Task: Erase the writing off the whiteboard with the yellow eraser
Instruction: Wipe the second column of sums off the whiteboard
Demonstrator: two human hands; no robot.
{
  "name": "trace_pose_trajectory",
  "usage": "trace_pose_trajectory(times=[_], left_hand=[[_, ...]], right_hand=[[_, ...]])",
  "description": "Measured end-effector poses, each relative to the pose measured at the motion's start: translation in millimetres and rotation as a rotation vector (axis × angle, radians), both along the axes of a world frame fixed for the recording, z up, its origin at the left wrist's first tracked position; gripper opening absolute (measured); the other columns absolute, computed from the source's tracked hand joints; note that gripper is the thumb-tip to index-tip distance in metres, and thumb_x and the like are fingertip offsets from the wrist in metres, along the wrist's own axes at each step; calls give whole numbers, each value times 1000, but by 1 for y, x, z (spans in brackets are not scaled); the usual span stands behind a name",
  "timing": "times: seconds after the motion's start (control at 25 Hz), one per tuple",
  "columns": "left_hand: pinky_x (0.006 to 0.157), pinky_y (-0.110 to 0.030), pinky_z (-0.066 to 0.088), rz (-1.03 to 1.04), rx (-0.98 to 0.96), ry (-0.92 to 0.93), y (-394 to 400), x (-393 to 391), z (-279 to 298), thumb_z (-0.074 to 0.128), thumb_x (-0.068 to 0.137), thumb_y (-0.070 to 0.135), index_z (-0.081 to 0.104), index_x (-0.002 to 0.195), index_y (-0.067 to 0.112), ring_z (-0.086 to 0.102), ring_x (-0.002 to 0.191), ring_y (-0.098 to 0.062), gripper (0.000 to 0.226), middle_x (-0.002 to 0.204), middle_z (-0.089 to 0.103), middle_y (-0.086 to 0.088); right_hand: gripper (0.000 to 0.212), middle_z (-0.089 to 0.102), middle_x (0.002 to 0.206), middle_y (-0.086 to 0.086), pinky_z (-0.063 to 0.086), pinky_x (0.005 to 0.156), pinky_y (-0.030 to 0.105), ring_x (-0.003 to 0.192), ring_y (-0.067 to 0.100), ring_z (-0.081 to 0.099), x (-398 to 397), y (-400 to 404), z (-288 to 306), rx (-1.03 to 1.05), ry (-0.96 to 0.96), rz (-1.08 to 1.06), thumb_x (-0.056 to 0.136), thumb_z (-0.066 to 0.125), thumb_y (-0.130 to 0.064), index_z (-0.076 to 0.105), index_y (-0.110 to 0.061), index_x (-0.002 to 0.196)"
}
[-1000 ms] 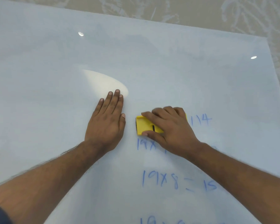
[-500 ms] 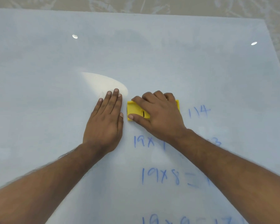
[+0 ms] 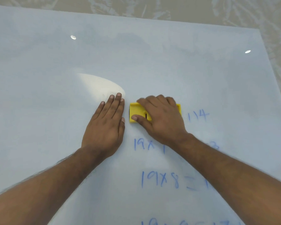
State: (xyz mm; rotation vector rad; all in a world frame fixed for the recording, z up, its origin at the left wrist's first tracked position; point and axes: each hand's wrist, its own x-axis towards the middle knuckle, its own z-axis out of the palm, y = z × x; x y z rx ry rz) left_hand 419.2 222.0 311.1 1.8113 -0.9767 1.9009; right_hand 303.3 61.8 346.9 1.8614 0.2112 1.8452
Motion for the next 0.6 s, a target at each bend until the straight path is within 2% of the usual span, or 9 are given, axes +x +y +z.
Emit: trace_pose_trajectory(times=[0.12, 0.2, 0.4, 0.6], left_hand=[[128, -38, 11, 5, -1, 13, 1, 0, -1, 18, 104, 30, 25, 158, 6, 14, 157, -20, 60, 168, 18, -6], [129, -38, 10, 6, 0, 22, 1, 0, -2, 17, 103, 30, 24, 159, 6, 12, 157, -19, 61, 168, 16, -5], [129, -35, 5, 18, 3, 43, 0, -1, -2, 14, 103, 31, 20, 160, 8, 7, 157, -16, 62, 169, 11, -3], [129, -36, 8, 12, 1, 32, 1, -1, -5, 17, 104, 30, 24, 159, 7, 11, 157, -18, 60, 168, 16, -5]], right_hand=[[36, 60, 96, 0, 38, 78, 41, 86, 26, 51, -12, -25, -23, -85, 5, 11, 104, 30, -35, 60, -18, 112], [31, 58, 91, 3, 37, 77, 41, 84, 29, 51, -25, -47, -22, -71, -31, -7, 103, 33, -28, 62, -16, 107], [20, 55, 92, 8, 38, 76, 41, 83, 29, 48, -29, -52, 9, 164, -152, 123, 94, 49, -24, 60, -8, 98], [17, 53, 87, 5, 37, 73, 39, 80, 26, 46, -35, -69, -10, 34, -63, 130, 95, 48, -25, 57, -11, 92]])
